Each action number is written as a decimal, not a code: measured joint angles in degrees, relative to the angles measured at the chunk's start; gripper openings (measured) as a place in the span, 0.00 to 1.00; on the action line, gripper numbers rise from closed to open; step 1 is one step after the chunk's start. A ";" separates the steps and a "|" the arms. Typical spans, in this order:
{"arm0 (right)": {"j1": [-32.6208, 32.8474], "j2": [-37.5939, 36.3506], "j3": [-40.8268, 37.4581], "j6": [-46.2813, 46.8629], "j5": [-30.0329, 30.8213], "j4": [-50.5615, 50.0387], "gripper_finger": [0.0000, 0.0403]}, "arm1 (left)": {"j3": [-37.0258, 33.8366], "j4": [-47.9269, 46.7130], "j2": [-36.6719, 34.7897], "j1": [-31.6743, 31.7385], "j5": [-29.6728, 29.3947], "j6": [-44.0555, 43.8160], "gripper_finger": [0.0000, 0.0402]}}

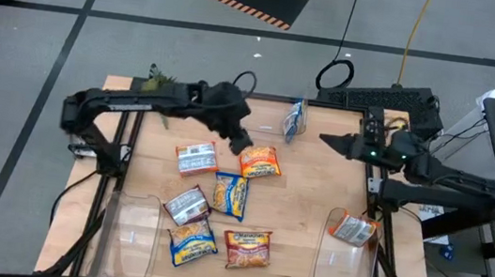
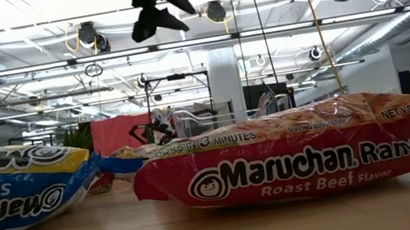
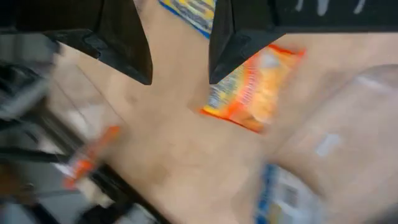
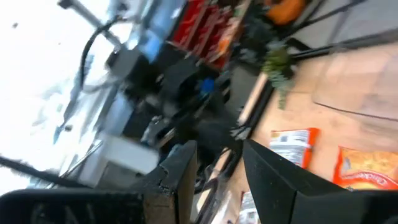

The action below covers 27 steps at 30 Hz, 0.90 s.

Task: Sort Maruchan noodles
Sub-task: Put the right orange noodle pack into the bottom right transparent bin

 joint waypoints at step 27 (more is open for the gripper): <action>10.98 42.92 18.48 15.26 3.93 -26.61 0.41 | -29.41 13.57 -32.07 -17.81 -13.08 -15.38 0.40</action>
